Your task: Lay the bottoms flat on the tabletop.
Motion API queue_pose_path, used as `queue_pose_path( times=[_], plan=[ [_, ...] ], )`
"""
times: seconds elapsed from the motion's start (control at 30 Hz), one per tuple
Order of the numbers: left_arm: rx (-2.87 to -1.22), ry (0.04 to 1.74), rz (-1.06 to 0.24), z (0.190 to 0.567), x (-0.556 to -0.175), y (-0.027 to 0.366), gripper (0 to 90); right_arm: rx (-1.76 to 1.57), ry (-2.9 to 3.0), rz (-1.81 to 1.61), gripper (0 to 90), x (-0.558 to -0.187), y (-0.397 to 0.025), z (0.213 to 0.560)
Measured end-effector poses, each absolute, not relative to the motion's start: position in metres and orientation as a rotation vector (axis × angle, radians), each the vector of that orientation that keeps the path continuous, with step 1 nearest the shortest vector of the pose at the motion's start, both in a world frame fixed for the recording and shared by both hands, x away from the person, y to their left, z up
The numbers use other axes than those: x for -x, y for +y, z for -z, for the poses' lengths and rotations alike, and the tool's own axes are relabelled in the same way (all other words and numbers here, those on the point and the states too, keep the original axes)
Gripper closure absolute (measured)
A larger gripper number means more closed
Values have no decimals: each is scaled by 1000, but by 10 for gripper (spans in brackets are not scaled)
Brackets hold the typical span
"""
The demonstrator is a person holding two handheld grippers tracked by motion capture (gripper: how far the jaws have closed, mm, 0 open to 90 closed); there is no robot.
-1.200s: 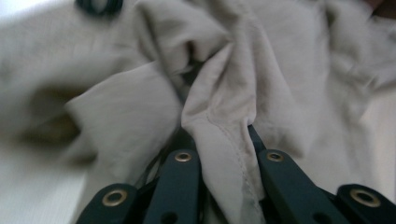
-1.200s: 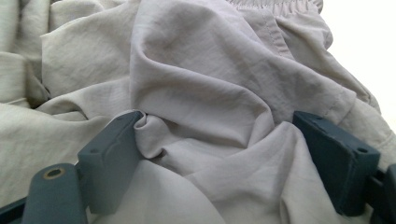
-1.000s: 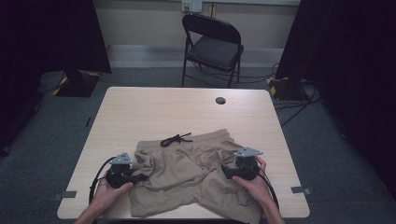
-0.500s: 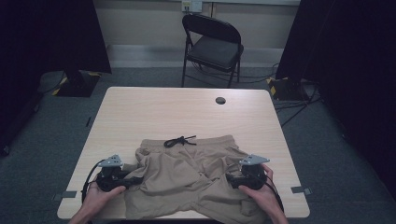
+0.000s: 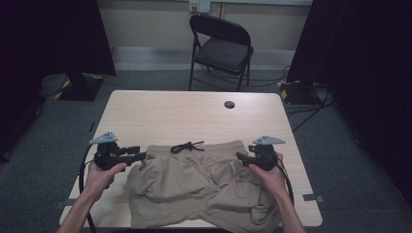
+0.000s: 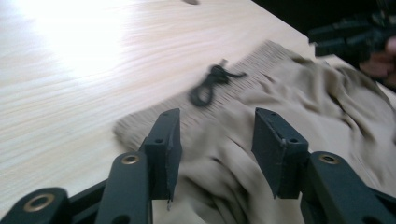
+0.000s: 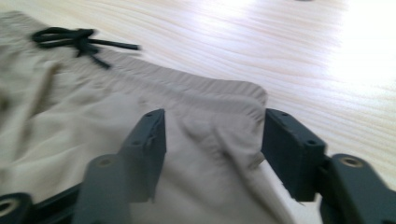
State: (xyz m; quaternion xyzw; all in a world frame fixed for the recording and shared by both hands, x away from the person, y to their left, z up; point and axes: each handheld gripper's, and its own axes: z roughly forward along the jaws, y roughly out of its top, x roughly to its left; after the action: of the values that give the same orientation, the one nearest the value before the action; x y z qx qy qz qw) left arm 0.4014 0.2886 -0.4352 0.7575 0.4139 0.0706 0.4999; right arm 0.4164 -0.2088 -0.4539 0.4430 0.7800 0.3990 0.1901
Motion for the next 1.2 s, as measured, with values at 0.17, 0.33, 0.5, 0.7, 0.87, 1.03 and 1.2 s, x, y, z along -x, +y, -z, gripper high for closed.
queue_pose_path(
  times=[0.17,0.33,0.5,0.7,0.87,1.03,1.2],
  plan=[
    [-1829,1125,-145,461,-421,287,558,-1333,2185,-1085,455,-439,-212,471],
    [-1823,1194,-135,481,-416,288,445,-1368,2191,-1048,355,-443,-216,483],
    [-1861,1201,-137,485,-418,284,403,-1399,2199,-1027,320,-440,-218,492],
    [-1926,1190,-115,491,-418,273,424,-1407,2197,-1063,397,-435,-217,494],
    [-1941,1154,-76,494,-416,272,540,-1348,2226,-1077,607,-428,-214,494],
    [-1923,1134,-46,499,-417,273,704,-1391,2234,-1127,811,-426,-216,495],
    [-1878,1153,-23,503,-420,279,853,-1393,2212,-1165,865,-427,-215,493]
  ],
)
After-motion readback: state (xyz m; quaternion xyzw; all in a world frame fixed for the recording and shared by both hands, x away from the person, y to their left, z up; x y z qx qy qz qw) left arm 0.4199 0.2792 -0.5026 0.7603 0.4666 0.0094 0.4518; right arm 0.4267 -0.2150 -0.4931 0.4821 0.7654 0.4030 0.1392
